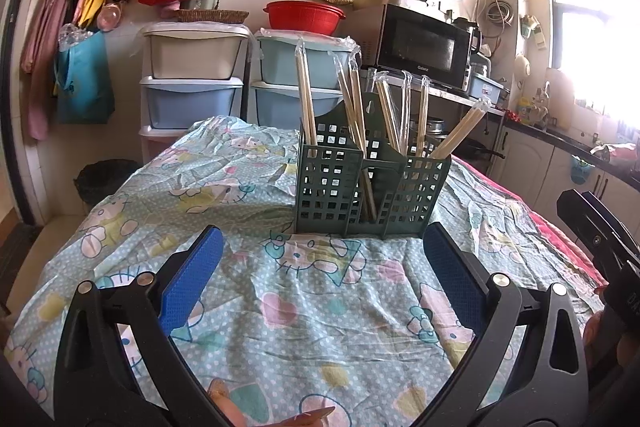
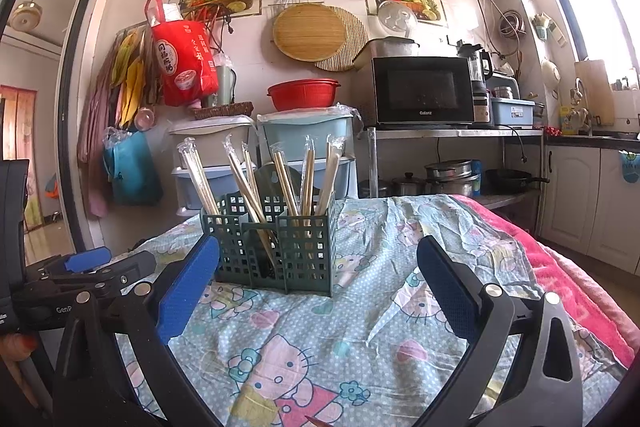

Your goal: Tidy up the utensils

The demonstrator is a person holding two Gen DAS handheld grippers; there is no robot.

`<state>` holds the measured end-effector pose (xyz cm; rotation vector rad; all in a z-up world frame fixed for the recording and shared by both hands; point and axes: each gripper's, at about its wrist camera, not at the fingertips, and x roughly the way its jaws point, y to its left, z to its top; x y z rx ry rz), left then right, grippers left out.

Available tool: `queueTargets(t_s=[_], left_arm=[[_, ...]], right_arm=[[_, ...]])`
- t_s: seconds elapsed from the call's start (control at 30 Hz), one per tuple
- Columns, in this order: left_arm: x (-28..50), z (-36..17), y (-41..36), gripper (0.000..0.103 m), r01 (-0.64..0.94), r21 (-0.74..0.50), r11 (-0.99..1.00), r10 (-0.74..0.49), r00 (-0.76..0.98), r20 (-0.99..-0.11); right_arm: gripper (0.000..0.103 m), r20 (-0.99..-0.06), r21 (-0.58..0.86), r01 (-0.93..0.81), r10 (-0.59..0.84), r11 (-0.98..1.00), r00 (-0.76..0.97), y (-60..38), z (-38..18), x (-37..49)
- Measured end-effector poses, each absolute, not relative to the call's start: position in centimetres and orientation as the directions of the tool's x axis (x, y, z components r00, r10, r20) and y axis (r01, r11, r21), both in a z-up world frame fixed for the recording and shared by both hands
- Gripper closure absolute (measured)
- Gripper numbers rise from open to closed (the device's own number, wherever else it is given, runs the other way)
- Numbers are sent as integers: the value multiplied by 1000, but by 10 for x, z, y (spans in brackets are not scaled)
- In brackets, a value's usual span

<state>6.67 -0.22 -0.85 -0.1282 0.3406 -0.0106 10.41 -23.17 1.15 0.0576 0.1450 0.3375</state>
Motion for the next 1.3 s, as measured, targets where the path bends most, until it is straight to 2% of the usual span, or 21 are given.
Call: queueTargets(t_s=[1.0, 1.17, 1.3], left_arm=[[67, -10, 0, 11, -22, -127, 992, -22, 940, -340], [70, -14, 3, 11, -31, -130, 991, -18, 934, -357], [76, -15, 6, 11, -71, -130, 989, 11, 911, -412]], right_arm=[[7, -133, 84, -322, 331, 943, 934, -233, 10, 104], [7, -140, 89, -317, 327, 944, 935, -235, 10, 106], [7, -184, 101, -279, 293, 955, 938, -240, 8, 111]])
